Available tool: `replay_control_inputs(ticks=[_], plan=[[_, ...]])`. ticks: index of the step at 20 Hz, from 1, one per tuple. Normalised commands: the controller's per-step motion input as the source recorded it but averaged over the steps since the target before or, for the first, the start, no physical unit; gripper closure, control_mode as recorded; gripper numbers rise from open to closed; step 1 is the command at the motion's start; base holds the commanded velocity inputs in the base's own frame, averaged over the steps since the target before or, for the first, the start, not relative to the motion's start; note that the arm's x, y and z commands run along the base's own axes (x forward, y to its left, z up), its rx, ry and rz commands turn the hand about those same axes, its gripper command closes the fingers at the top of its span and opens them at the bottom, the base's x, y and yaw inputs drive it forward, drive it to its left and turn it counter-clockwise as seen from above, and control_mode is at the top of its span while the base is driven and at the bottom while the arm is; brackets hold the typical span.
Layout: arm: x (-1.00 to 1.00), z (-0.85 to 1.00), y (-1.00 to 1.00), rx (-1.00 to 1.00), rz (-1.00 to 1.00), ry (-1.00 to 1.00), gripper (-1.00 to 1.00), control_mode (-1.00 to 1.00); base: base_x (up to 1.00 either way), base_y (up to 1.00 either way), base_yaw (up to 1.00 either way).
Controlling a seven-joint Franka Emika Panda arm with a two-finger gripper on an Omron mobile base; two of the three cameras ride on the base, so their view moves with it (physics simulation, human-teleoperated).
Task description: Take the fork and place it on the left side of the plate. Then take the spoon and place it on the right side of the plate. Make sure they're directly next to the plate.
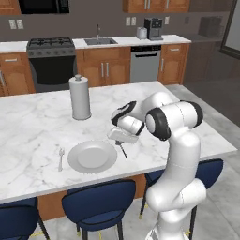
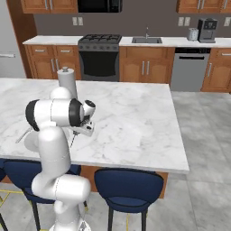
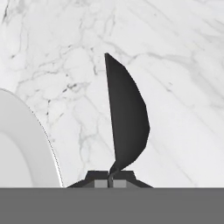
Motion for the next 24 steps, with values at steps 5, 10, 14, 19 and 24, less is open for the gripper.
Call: replay_control_inputs(ticks=[5,10,14,19,24], plan=[[0.00,-0.15,0.31,0.00,0.00,-0.09,-1.00,-1.00,0.00,0.00,0.00],[0.00,-0.09,0.11,0.00,0.00,-0.09,-1.00,-1.00,0.00,0.00,0.00],[0.00,-0.01,0.00,0.01,0.00,-0.11,-1.00,-1.00,0.00,0.00,0.00],[-0.05,0.00,0.00,0.06,0.00,-0.14,-1.00,-1.00,0.00,0.00,0.00],[-0.11,0.14,0.00,0.08,0.00,-0.11,-1.00,-1.00,0.00,0.00,0.00]])
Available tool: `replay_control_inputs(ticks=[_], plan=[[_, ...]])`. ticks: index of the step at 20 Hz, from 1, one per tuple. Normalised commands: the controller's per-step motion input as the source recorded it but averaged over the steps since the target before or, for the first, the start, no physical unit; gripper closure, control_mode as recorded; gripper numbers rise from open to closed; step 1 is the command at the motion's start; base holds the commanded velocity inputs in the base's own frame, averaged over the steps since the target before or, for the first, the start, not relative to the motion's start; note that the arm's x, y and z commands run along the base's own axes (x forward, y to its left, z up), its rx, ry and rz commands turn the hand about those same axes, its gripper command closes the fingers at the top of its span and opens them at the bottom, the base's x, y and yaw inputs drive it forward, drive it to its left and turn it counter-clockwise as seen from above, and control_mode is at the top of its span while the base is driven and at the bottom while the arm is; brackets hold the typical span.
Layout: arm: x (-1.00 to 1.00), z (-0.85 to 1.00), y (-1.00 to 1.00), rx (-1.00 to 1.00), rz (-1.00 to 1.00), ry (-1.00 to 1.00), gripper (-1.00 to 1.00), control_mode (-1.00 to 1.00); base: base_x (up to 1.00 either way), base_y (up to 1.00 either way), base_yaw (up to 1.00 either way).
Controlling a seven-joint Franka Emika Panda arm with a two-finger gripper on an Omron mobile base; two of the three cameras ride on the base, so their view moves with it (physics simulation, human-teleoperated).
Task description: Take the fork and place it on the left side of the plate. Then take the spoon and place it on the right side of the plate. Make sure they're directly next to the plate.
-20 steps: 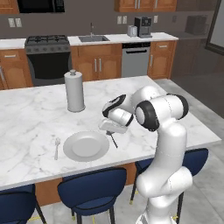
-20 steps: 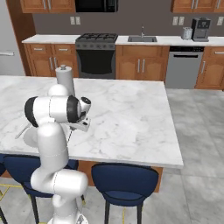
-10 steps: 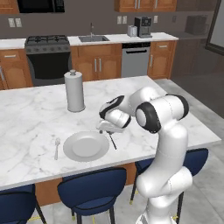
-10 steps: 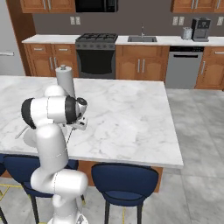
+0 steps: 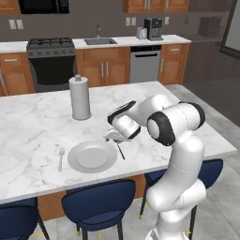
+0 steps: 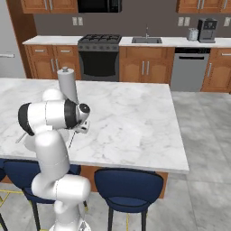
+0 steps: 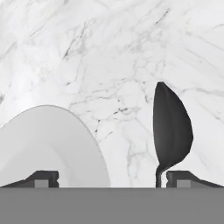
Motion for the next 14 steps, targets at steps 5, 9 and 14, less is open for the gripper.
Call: replay_control_inputs(ticks=[5,9,14], plan=[[-0.33,0.35,0.00,0.03,-0.01,-0.05,-1.00,-1.00,0.00,0.00,0.00],[-0.70,0.56,-0.09,0.00,-0.09,0.00,-1.00,-1.00,0.00,0.00,0.00],[-0.95,0.83,-0.34,-0.01,-0.15,0.06,-1.00,-1.00,0.00,0.00,0.00]])
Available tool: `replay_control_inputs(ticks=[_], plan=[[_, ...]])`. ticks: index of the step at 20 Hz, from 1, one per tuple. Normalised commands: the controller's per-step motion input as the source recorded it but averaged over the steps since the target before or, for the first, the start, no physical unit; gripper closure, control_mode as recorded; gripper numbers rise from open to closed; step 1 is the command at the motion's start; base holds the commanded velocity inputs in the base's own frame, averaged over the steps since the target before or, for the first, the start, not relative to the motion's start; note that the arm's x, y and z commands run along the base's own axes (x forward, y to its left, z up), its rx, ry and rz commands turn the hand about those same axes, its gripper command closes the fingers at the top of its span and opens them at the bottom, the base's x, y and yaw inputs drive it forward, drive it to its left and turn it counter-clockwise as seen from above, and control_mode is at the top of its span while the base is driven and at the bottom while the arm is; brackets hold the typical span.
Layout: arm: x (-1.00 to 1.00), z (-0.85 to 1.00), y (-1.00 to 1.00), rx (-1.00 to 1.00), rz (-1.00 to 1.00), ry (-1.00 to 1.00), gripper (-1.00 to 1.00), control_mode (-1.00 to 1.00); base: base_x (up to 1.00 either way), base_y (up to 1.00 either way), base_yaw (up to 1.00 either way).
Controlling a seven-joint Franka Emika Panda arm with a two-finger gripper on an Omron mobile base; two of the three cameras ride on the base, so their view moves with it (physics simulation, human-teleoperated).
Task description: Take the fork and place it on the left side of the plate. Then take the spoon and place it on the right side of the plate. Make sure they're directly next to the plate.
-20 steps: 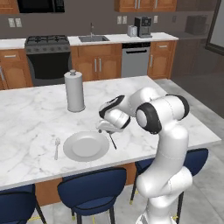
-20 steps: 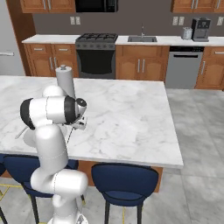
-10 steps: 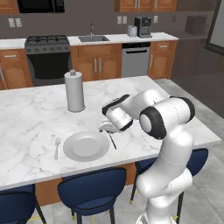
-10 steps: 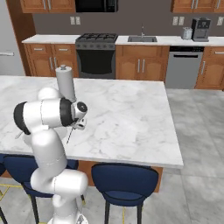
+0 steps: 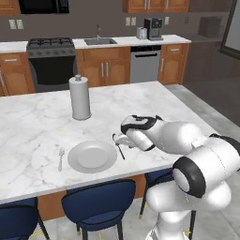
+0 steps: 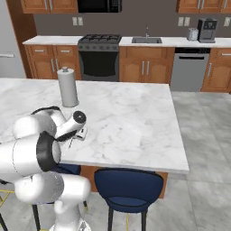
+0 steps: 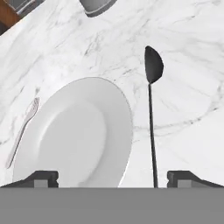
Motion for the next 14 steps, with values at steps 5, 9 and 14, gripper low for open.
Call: replay_control_inputs(ticks=[5,9,14], plan=[[-1.00,0.92,-0.55,-0.10,-0.23,0.16,-1.00,-1.00,0.00,0.00,0.00],[-1.00,0.98,-0.62,-0.12,-0.26,0.19,-1.00,-1.00,0.00,0.00,0.00],[-1.00,1.00,-0.59,-0.15,-0.25,0.15,-1.00,-1.00,0.00,0.00,0.00]])
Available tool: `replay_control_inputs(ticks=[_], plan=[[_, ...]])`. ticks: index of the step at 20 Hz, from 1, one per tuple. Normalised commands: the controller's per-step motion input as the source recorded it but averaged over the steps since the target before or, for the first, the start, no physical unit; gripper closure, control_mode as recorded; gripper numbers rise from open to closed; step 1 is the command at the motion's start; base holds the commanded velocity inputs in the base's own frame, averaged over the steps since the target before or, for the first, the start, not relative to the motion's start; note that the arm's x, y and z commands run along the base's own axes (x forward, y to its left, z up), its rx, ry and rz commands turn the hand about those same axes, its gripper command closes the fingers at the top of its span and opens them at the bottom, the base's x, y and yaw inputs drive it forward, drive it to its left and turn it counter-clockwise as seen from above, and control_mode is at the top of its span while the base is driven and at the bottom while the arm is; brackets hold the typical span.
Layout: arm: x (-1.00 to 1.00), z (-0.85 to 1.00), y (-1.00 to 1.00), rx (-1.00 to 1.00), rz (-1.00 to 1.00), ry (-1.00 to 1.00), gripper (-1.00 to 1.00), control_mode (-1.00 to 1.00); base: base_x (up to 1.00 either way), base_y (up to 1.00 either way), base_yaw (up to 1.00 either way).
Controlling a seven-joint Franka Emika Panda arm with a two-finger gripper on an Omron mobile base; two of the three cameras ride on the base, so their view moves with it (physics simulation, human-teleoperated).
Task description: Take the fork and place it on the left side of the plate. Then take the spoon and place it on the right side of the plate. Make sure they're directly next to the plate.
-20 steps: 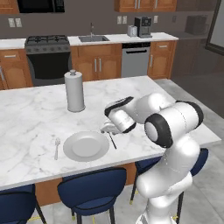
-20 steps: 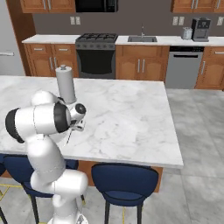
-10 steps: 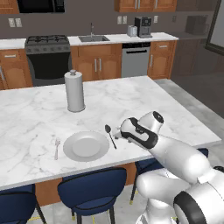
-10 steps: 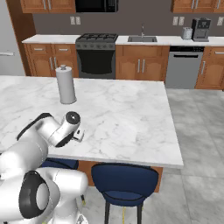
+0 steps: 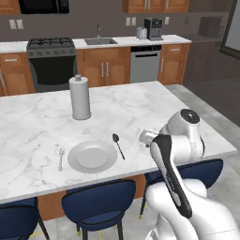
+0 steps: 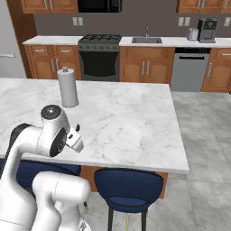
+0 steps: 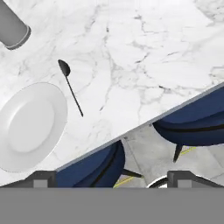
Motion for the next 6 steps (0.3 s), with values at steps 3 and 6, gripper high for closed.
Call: replay_control_inputs(ticks=[3,6], plan=[[-1.00,0.89,-0.51,-0.18,-0.19,0.00,-1.00,-1.00,0.00,0.00,0.00],[-1.00,0.69,-0.40,-0.19,-0.10,-0.12,-1.00,-1.00,0.00,0.00,0.00]])
